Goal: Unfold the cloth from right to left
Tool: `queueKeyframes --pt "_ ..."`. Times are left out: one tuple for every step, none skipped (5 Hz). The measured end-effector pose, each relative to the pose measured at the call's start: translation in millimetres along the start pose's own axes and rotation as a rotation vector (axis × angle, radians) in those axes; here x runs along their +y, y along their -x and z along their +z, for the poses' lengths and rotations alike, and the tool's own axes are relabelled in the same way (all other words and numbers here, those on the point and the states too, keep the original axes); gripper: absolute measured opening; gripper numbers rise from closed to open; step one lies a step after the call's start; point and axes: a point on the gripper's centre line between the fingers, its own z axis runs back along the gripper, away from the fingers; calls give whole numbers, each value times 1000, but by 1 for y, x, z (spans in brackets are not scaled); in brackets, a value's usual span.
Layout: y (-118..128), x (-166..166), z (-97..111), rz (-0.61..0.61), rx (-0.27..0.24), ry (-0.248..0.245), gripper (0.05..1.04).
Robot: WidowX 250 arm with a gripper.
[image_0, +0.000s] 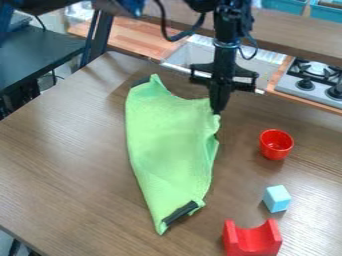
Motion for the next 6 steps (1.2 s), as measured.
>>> queueKeyframes --pt "8 15 0 -10 16 23 51" --pt "19 34 1 -40 25 67 51" --pt "29 57 4 -71 26 102 51" --pt "37 86 11 -94 19 144 51" --pt "44 107 10 -107 23 165 51" --pt "52 132 4 -85 47 165 51"
